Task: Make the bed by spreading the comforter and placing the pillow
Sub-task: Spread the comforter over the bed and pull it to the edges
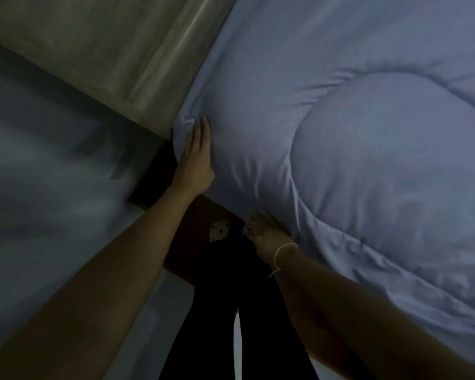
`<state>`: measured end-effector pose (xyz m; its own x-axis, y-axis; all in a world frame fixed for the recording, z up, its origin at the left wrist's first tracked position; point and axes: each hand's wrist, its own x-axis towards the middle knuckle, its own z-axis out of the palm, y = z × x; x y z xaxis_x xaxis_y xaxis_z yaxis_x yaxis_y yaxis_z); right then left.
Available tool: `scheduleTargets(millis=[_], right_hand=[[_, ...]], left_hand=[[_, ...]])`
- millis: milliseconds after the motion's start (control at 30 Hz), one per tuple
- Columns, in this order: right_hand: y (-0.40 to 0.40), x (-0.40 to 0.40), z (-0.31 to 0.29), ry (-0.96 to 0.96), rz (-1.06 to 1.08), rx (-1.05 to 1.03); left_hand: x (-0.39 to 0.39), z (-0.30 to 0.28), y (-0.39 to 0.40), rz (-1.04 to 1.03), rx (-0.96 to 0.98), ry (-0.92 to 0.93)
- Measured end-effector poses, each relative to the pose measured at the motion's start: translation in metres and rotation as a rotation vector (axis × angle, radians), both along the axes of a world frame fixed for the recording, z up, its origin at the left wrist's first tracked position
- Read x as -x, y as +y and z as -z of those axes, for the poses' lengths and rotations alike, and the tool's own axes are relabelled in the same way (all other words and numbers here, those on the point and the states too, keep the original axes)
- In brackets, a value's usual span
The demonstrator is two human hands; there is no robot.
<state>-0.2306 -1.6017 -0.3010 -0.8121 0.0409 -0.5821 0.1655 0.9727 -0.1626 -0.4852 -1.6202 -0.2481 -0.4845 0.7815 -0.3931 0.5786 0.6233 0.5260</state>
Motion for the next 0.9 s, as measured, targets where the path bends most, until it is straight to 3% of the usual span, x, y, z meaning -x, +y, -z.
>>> scheduleTargets(millis=[100,167,200,300,367,533,700,900], right_hand=[[-0.001,0.021,-0.027,0.357,0.213,0.133],[0.013,0.033,-0.050,0.648,0.396,0.030],[0.021,0.036,-0.063,0.686,0.499,-0.052],[0.034,0.029,-0.068,0.513,0.621,-0.232],[0.031,0.020,-0.060,0.361,0.532,-0.231],[0.016,0.018,-0.064,0.254,0.543,-0.200],[-0.002,-0.005,-0.089,0.195,0.560,-0.113],[0.000,-0.076,-0.140,0.077,0.861,-0.186]], left_hand=[[-0.004,-0.011,0.001,-0.117,-0.078,0.041],[-0.001,-0.010,0.006,-0.156,-0.051,0.044],[0.003,-0.006,0.009,-0.155,0.004,-0.004],[0.018,0.010,0.012,-0.058,0.188,-0.140],[0.022,0.010,0.015,-0.005,0.262,-0.158],[0.020,-0.019,0.021,0.000,0.395,-0.174],[-0.004,-0.042,0.000,-0.058,0.346,-0.114],[-0.053,-0.070,-0.019,0.126,0.220,0.021]])
